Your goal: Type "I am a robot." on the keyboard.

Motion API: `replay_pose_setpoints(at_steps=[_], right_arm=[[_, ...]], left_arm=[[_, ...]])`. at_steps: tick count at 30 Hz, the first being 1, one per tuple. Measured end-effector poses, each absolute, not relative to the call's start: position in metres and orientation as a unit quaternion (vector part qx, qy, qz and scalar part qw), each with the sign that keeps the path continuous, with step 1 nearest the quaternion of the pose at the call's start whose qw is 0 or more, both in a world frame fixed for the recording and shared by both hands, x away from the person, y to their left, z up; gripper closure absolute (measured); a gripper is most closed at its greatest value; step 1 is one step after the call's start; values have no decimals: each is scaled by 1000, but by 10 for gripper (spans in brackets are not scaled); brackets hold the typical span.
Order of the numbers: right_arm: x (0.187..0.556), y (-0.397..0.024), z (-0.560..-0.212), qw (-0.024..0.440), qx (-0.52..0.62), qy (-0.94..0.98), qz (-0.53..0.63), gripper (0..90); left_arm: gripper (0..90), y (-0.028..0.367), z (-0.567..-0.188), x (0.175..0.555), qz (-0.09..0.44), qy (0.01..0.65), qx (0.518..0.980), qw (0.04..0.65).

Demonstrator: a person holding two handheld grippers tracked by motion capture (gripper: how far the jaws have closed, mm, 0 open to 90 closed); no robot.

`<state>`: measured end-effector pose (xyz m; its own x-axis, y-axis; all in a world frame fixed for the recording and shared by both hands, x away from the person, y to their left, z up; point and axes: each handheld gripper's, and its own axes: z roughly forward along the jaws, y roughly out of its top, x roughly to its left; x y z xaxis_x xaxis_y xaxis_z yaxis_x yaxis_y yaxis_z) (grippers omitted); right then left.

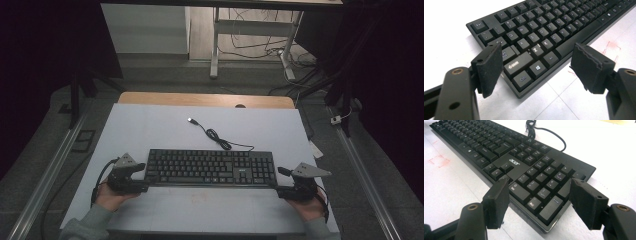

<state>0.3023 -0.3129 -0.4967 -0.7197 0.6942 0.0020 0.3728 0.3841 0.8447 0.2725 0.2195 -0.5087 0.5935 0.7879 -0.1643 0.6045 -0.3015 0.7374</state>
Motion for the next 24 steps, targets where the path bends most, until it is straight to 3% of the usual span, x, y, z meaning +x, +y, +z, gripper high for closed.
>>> replay_pose_setpoints(at_steps=[24], right_arm=[[303, -307, -495, 173, 327, 809, 457, 348]], left_arm=[[264, 220, -508, 273, 120, 437, 797, 399]])
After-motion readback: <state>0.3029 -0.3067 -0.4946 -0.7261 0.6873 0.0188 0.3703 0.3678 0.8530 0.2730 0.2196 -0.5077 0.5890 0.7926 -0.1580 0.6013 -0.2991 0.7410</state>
